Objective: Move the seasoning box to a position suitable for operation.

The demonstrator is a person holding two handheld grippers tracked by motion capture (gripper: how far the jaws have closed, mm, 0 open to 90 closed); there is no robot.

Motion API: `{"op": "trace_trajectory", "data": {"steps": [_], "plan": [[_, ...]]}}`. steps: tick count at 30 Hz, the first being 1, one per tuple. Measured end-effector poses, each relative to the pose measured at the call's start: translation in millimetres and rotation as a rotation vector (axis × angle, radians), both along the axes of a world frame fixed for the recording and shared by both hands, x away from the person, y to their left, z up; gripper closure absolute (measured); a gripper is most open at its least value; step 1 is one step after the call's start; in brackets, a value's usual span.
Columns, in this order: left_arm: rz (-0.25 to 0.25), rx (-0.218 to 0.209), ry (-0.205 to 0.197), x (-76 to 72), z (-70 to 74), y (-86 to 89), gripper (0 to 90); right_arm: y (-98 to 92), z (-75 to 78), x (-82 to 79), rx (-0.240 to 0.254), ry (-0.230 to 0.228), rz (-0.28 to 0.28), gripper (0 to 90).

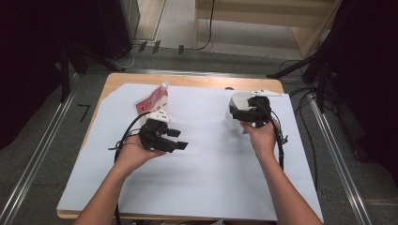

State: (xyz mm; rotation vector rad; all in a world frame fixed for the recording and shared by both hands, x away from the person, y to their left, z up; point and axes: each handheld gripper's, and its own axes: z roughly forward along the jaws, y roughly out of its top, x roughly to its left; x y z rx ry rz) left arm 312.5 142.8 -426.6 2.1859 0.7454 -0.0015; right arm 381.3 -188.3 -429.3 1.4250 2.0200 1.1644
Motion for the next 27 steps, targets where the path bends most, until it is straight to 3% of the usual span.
{"op": "trace_trajectory", "data": {"steps": [1, 3, 4, 7, 11, 22, 27], "plan": [[0.001, 0.012, 0.002, 0.7, -0.1, 0.4, 39.9, 0.4, 3.7, -5.8, 0.007, -0.004, 0.042, 15.7], [0.001, 0.008, 0.006, 1.0, -0.4, 0.5, 39.8, 0.6, 4.8, -7.6, 0.005, -0.007, 0.059, 15.7], [0.005, 0.008, 0.000, 0.4, -1.2, -0.6, 39.8, 1.6, 7.3, -13.5, -0.005, -0.017, 0.100, 15.7], [-0.002, 0.030, 0.000, -0.1, -0.2, -1.0, 39.5, 2.2, 9.9, -23.5, -0.005, -0.021, 0.155, 15.6], [-0.003, -0.005, -0.003, -0.9, -0.4, -3.0, 39.1, 2.5, 10.9, -36.5, -0.015, -0.030, 0.206, 15.6], [-0.025, 0.019, -0.012, -1.0, -1.9, -8.5, 38.6, 5.9, 6.5, -60.8, -0.006, -0.040, 0.289, 15.6], [-0.022, 0.030, -0.042, -3.8, -0.1, -7.9, 39.1, 6.2, 4.4, -63.0, 0.005, -0.046, 0.314, 15.7]]}}
